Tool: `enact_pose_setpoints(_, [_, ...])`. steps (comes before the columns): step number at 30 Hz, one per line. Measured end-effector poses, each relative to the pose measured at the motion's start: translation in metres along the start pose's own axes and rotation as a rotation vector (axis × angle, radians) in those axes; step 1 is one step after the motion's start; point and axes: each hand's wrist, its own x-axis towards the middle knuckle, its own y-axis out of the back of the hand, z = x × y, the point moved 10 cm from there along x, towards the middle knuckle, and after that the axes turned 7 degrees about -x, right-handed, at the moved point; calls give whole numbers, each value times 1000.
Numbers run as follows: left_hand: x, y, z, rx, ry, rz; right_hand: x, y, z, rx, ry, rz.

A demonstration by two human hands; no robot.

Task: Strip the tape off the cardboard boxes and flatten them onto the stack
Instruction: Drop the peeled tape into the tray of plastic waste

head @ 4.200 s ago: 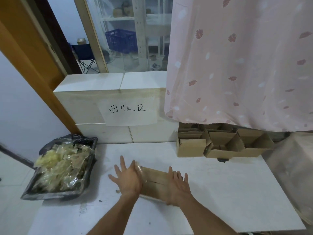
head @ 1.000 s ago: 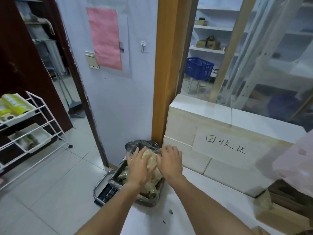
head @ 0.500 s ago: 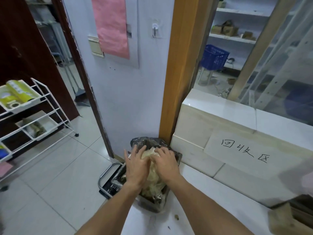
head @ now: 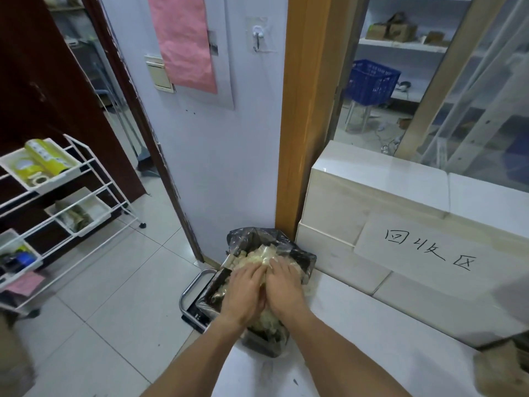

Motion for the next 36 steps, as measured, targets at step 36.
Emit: enact_pose_setpoints(36, [-38, -15, 128, -5, 28, -126, -148, 32, 88, 121, -390, -50])
